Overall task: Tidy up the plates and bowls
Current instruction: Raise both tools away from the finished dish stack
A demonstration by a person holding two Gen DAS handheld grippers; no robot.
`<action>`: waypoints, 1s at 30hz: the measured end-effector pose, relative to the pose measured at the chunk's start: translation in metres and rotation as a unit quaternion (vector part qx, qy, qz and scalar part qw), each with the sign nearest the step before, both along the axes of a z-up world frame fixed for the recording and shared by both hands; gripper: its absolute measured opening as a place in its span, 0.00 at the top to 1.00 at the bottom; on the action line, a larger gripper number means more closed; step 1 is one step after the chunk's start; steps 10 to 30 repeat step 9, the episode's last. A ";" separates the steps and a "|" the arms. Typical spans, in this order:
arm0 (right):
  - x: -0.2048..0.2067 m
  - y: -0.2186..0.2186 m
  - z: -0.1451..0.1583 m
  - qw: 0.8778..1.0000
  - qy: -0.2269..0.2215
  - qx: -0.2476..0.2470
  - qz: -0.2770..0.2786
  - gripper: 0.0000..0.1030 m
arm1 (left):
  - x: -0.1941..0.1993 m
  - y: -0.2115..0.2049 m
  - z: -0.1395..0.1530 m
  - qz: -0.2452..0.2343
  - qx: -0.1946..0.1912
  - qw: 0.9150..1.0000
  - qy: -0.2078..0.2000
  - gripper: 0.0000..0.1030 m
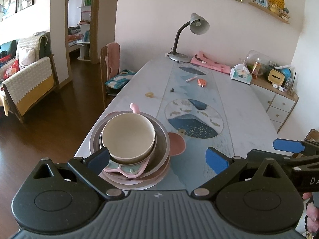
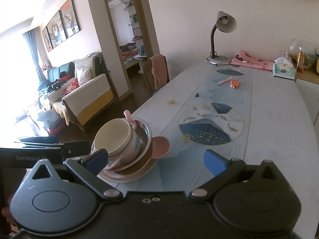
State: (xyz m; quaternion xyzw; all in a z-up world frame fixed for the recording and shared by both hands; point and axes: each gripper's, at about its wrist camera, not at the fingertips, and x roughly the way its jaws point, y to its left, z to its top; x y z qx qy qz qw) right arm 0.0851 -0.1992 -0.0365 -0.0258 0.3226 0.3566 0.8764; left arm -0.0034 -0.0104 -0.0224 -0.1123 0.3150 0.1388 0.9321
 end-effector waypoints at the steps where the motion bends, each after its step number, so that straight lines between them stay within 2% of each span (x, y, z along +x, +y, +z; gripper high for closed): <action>1: 0.000 0.001 0.000 1.000 0.001 0.000 -0.001 0.00 | 0.001 0.001 -0.001 0.001 0.000 1.000 0.000 0.00; 30: 0.002 0.006 -0.003 1.000 0.003 -0.001 -0.008 0.00 | 0.003 0.011 -0.002 0.003 -0.003 1.000 0.000 0.00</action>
